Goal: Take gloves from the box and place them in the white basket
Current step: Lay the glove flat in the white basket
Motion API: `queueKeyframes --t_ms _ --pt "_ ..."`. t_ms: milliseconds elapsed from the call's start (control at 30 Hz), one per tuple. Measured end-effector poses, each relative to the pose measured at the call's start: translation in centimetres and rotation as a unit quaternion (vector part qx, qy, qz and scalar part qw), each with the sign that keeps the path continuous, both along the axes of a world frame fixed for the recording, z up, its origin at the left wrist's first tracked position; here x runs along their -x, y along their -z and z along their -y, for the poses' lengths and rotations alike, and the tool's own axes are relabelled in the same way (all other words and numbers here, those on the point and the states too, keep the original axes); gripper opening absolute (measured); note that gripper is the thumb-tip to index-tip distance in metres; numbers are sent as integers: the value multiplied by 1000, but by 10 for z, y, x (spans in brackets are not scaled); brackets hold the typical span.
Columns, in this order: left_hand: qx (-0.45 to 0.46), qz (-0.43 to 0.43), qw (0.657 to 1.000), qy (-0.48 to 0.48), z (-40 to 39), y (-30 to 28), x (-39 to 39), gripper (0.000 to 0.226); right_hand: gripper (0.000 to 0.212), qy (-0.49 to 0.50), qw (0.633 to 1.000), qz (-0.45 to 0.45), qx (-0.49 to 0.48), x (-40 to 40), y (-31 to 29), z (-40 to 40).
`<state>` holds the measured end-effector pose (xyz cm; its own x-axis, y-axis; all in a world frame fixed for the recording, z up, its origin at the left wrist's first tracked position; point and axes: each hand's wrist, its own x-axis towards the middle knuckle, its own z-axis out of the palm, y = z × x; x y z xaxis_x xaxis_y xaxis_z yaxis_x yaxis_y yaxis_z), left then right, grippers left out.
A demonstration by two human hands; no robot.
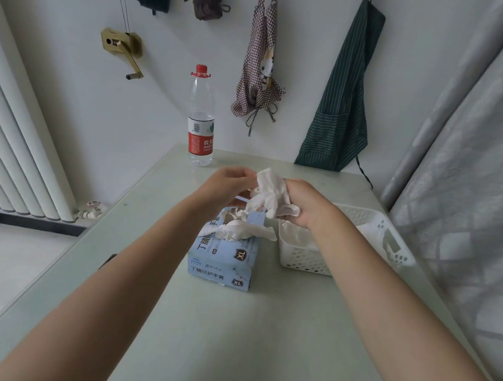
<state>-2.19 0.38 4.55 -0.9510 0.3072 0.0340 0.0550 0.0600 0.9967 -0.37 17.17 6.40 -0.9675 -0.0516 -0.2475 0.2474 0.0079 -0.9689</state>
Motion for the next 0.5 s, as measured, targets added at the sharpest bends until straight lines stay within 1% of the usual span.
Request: queueKeyframes --t_ms 67,100,167,200,233,267,333,367,433,500 --pt "-13 29 998 -59 -1 1 3 11 20 -3 1000 11 28 -2 3 -5" --pt "-23 45 995 -90 0 2 4 11 22 -9 999 10 49 -2 4 -7" --pt "-50 77 987 -134 0 2 7 11 40 -17 996 14 88 -2 5 -14" --pt "-57 89 984 -144 -1 2 8 11 48 -19 996 12 86 -2 6 -17" --pt "-54 97 983 -148 0 2 8 11 48 -21 997 4 72 -2 6 -18" --pt "-43 105 983 -148 0 3 9 12 39 -9 998 -11 53 -2 7 -18" --pt "-4 117 982 -147 1 5 8 12 13 50 997 -43 34 0 4 -18" --pt "20 116 981 -152 -1 5 7 12 7 77 995 -62 28 -1 2 -21" --pt "42 87 981 -170 0 5 7 15 8 90 991 -98 -6 2 -4 -22" --pt "14 26 987 -158 -1 1 5 22 16 66 988 -121 -76 1 -14 -20"
